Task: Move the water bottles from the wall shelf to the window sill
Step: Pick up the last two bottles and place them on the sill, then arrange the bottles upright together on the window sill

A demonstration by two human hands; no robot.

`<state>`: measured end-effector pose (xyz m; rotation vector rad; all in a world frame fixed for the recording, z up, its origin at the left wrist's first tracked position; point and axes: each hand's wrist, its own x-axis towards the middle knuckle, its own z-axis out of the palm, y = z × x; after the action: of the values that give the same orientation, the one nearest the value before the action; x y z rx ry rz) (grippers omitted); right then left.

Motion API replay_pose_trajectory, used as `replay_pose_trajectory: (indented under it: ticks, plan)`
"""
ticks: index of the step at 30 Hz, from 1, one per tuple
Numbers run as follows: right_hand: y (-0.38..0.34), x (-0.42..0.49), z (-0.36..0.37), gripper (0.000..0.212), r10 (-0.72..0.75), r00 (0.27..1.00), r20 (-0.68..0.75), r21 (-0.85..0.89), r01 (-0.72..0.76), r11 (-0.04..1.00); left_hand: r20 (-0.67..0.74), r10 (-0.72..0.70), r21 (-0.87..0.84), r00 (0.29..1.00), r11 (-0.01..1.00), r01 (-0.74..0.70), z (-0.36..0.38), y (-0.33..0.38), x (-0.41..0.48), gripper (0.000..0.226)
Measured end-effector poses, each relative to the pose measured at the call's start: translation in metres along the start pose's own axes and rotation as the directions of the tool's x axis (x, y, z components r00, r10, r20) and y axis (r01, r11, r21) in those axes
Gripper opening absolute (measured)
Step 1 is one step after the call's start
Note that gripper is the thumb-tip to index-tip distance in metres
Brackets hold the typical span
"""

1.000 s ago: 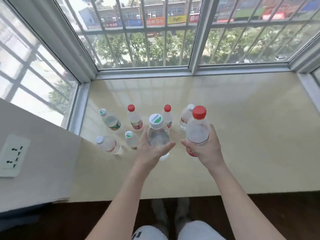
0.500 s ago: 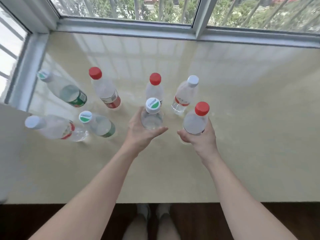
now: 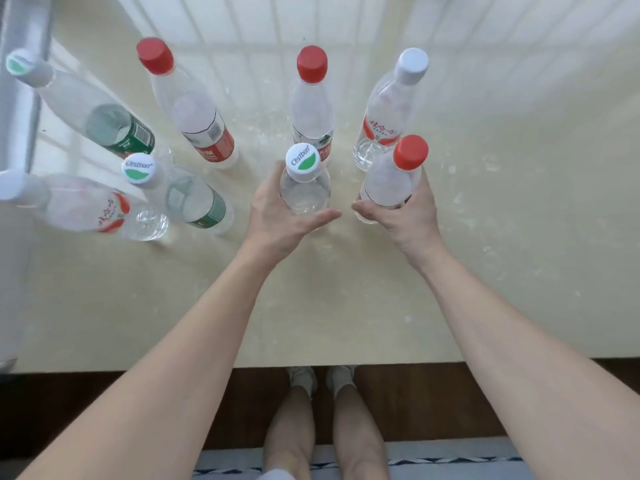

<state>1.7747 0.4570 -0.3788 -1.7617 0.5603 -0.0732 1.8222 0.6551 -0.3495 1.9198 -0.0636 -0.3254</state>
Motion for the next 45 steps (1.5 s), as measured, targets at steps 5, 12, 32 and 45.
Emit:
replay_pose_trajectory:
  ticks: [5, 12, 32, 45]
  plan:
    - [0.007, 0.001, 0.003, 0.087, -0.012, 0.999, -0.042, -0.015, 0.012, 1.0, 0.023, 0.017, 0.025, 1.0, 1.0, -0.018, 0.005, -0.002, 0.0, 0.065]
    - [0.003, -0.007, -0.001, 0.105, 0.005, 1.0, -0.006, -0.027, -0.005, 1.0, 0.032, 0.032, 0.017, 0.999, 0.999, -0.033, 0.002, -0.01, 0.007, 0.082]
    - [-0.056, 0.0, -0.04, 0.068, -0.122, 0.971, 0.208, -0.327, 0.186, 0.926, 0.201, 0.168, 0.144, 0.965, 0.97, -0.198, -0.038, 0.035, 0.007, 0.038]
    - [-0.054, 0.007, -0.04, 0.061, -0.179, 0.96, 0.216, -0.44, 0.259, 0.86, 0.296, 0.121, 0.123, 0.947, 0.979, -0.164, -0.042, 0.036, 0.01, 0.043]
